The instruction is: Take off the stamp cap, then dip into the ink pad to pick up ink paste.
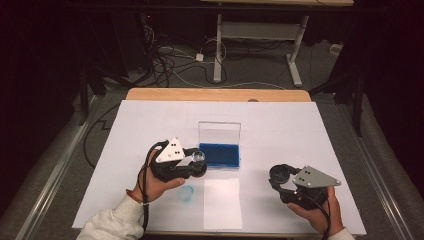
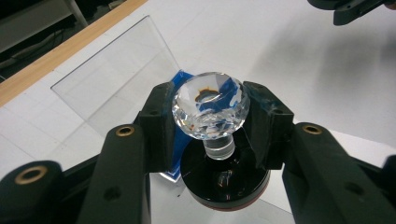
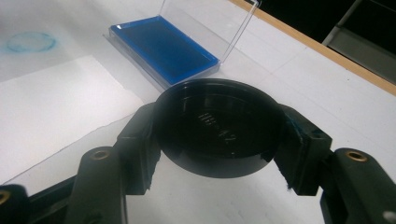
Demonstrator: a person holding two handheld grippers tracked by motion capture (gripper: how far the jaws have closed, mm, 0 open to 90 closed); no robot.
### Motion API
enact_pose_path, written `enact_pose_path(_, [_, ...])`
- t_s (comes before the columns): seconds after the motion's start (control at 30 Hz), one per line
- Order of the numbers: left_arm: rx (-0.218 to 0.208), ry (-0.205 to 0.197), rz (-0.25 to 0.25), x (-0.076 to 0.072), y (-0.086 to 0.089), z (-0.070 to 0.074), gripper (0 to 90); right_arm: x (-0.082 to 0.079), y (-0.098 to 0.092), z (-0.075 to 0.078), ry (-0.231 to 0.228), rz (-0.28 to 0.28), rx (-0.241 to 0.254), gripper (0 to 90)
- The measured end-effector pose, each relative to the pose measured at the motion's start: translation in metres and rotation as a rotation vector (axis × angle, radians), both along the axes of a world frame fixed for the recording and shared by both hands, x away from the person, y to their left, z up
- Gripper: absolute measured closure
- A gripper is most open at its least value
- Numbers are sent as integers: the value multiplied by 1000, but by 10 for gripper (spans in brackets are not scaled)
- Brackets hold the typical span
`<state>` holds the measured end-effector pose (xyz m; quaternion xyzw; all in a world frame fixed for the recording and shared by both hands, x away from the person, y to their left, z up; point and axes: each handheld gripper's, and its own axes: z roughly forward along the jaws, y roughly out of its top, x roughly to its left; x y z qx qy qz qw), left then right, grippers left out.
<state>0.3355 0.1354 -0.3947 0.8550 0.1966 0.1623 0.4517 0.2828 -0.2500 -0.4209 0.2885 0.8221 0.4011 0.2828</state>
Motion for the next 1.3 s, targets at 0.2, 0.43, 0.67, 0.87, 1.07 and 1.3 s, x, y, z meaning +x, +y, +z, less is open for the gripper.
enact_pose_path(0.2, [3,4,-6,7,-1,1,551,1,-1,-2,11,-5,-2,388])
enact_pose_path(0.43, [-4,7,11,16,-2,2,551,4,1,-5,25,-3,-6,388])
enact_pose_path(0.67, [8,15,-3,31,-12,9,551,3,2,-7,31,1,-7,388])
enact_pose_path(0.87, [31,24,-19,46,-24,18,552,5,2,-9,44,2,-17,388])
enact_pose_path(1.07, [29,55,1,66,-30,10,551,5,0,-9,46,-2,-20,387])
enact_pose_path(1.3, [41,62,7,77,-38,-6,551,5,1,-11,50,6,-28,387])
